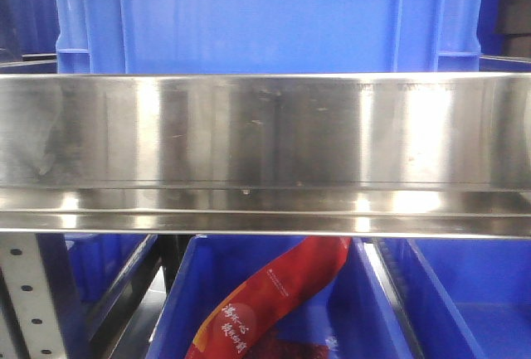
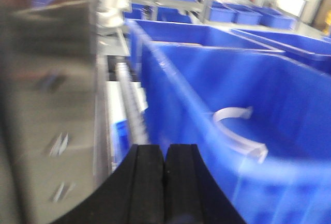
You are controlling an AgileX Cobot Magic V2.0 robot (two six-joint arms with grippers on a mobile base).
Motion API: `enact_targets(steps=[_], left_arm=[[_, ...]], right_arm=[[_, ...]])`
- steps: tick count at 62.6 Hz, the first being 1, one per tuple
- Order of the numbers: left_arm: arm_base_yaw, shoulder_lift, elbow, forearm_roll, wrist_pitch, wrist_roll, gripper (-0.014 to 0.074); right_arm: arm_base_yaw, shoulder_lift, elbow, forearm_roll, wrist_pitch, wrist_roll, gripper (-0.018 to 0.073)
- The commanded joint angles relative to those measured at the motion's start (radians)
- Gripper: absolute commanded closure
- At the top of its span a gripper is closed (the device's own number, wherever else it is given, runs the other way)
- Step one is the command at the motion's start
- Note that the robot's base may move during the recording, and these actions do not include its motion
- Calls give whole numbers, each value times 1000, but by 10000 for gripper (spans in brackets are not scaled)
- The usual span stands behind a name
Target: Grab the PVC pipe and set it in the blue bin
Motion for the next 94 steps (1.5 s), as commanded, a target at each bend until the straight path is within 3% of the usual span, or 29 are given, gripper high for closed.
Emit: enact_targets(steps=[1, 16, 26, 32, 43, 94], left_arm=[[13, -90, 81, -9, -48, -3, 707], [19, -334, 276, -9, -58, -3, 707], [19, -443, 325, -9, -56, -3, 707], [19, -483, 331, -9, -48, -3, 707], [19, -503, 331, -9, -26, -3, 707], [19, -503, 331, -9, -28, -3, 707]], right_arm=[[-4, -63, 81, 7, -60, -6, 723], [-4, -213, 144, 7, -27, -6, 723], [-4, -292, 144, -2, 26, -6, 723], [-4, -331, 144, -57, 109, -6, 723], [-4, -363, 142, -76, 200, -6, 723], [-4, -373, 142, -76, 202, -6, 723]])
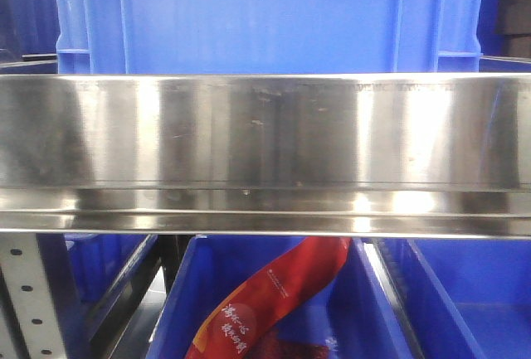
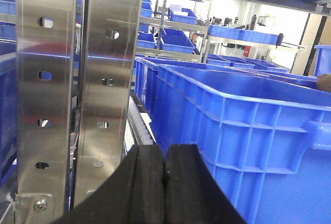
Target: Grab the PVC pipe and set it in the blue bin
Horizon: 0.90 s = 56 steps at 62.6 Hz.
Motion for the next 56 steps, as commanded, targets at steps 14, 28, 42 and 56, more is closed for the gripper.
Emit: enact_targets(steps=[14, 28, 42, 56], left_arm=[[1, -3, -2, -7, -7, -3, 707], [1, -3, -2, -7, -7, -3, 707], [1, -3, -2, -7, -7, -3, 707], [1, -3, -2, -7, -7, -3, 707]], right_arm=[[-6, -30, 13, -109, 12, -4, 723], [-114, -149, 156, -171, -108, 105, 723], [-268, -304, 358, -171, -184, 160, 723], [-280, -390, 418, -171, -115, 131, 723]])
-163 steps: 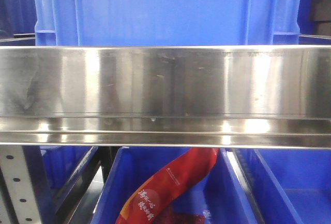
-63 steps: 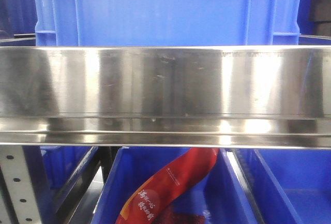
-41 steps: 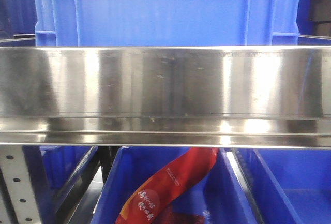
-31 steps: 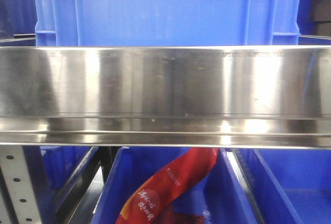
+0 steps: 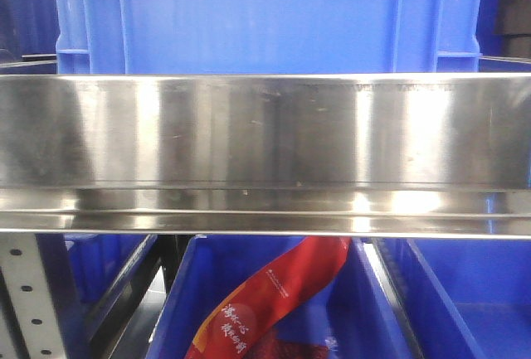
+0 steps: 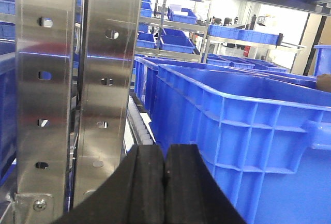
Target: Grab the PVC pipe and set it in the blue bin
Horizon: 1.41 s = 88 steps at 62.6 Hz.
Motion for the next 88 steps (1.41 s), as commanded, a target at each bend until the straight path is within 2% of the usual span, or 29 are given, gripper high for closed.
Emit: enact_targets(steps=[1, 20, 27, 88], left_arm=[[1, -3, -2, -7, -7, -3, 707], [1, -3, -2, -7, -7, -3, 707], [1, -3, -2, -7, -7, -3, 707], [1, -3, -2, -7, -7, -3, 707]], right_arm=[[-5, -14, 4, -10, 11, -16, 723], [-5, -14, 4, -10, -16, -16, 723], [-5, -14, 4, 29, -16, 11, 723], [14, -14, 4, 23, -13, 18, 723]])
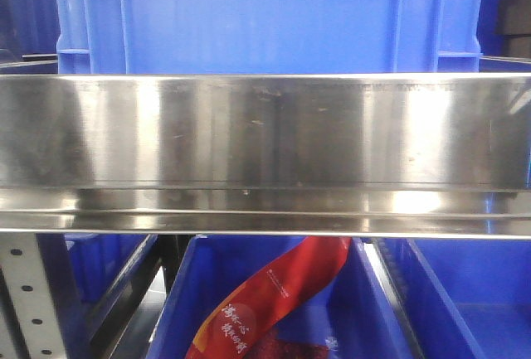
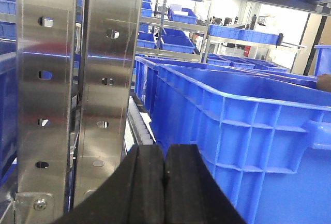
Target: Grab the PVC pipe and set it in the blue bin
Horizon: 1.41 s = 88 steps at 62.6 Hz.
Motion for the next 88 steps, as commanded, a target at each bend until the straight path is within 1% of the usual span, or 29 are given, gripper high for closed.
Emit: enact_targets(steps=[1, 25, 27, 33, 36, 44, 54, 59, 66, 70, 75, 79, 88], left_arm=[[1, -3, -2, -5, -7, -3, 707], [6, -3, 3, -1, -10, -3, 707], [13, -8, 8, 11, -22, -3, 707], [36, -42, 41, 130, -31, -1, 707], [58, -74, 69, 155, -27, -1, 707], [133, -180, 176, 120, -29, -1, 707], [197, -315, 302, 120, -29, -1, 707], [201, -316, 351, 115, -33, -1, 707], [201, -316, 398, 72, -57, -1, 707], [201, -316, 398, 78, -104, -1, 707], [201, -316, 398, 72, -88, -1, 707], [201, -316, 398, 78, -106, -1, 707], [201, -316, 398, 78, -109, -1, 707]], right_arm=[[1, -8, 2, -3, -23, 4, 723], [1, -8, 2, -3, -25, 4, 723], [1, -8, 2, -3, -25, 4, 723], [1, -8, 2, -3, -25, 4, 723], [1, -8, 2, -3, -25, 4, 723], [1, -8, 2, -3, -25, 4, 723], [1, -8, 2, -3, -25, 4, 723], [1, -8, 2, -3, -25, 4, 723], [1, -8, 2, -3, -29, 4, 723], [1, -8, 2, -3, -30, 4, 723], [1, -8, 2, -3, -30, 4, 723], [1, -8, 2, -3, -30, 4, 723], [1, -8, 2, -3, -30, 4, 723]])
